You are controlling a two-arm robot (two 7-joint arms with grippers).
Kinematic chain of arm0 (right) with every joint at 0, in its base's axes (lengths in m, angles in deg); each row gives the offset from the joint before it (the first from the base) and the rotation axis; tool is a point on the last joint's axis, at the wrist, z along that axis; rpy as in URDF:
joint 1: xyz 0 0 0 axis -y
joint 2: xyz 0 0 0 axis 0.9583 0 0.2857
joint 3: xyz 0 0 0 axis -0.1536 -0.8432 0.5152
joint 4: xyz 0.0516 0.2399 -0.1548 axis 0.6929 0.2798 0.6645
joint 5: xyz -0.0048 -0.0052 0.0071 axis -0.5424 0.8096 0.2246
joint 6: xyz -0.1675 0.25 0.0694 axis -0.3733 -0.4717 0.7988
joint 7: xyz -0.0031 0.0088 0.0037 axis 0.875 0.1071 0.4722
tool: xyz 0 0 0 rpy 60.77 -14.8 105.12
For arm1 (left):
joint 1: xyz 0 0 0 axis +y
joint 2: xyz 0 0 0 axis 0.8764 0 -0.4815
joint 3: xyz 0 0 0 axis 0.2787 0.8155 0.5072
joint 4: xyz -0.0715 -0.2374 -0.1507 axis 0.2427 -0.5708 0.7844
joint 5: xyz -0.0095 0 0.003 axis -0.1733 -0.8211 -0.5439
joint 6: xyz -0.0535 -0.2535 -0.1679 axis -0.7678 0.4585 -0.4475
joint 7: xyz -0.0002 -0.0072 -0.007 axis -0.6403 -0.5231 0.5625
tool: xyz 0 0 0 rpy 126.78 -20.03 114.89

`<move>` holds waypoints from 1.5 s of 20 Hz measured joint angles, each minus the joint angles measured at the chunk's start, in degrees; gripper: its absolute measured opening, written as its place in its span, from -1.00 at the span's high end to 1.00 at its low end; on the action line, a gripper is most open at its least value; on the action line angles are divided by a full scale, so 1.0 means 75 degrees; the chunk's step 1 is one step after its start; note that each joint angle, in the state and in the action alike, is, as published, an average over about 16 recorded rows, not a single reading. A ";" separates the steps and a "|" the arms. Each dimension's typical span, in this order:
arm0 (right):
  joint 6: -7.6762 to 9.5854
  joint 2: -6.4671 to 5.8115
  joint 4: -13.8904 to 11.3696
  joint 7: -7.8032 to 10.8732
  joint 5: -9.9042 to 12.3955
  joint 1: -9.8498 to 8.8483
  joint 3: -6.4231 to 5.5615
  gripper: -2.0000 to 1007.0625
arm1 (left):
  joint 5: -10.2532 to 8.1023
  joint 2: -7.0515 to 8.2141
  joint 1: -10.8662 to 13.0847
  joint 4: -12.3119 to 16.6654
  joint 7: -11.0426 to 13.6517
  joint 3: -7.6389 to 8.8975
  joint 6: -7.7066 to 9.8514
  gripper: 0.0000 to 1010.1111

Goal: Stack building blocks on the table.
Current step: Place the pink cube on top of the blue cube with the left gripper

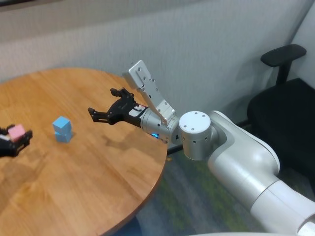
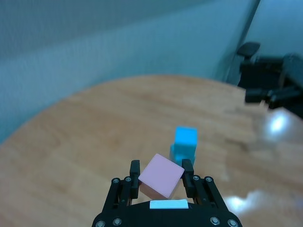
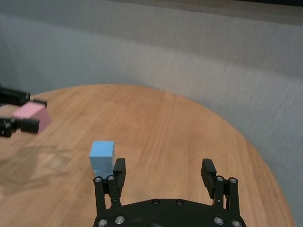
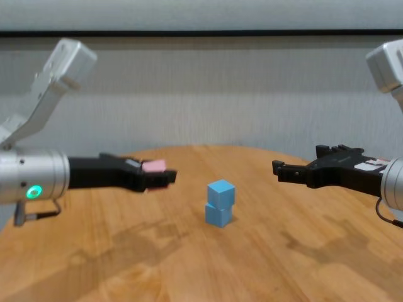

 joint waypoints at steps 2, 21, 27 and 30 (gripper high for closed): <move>0.0000 0.0000 0.0000 0.0000 0.0000 0.0000 0.0000 -1.00 | -0.0008 -0.0058 -0.0094 0.0039 0.0010 -0.0035 0.0000 -0.10; 0.0000 0.0000 0.0000 0.0000 0.0000 0.0000 0.0000 -1.00 | 0.0341 -0.0756 -0.0851 -0.0751 0.0069 -0.0640 -0.0326 -0.10; 0.0000 0.0000 0.0000 0.0000 0.0000 0.0000 0.0000 -1.00 | 0.0495 -0.0931 -0.0949 -0.0960 0.0043 -0.0731 -0.0456 -0.10; 0.0000 0.0000 0.0000 0.0000 0.0000 0.0000 0.0000 -1.00 | 0.0563 -0.1024 -0.1013 -0.1080 0.0018 -0.0754 -0.0513 -0.10</move>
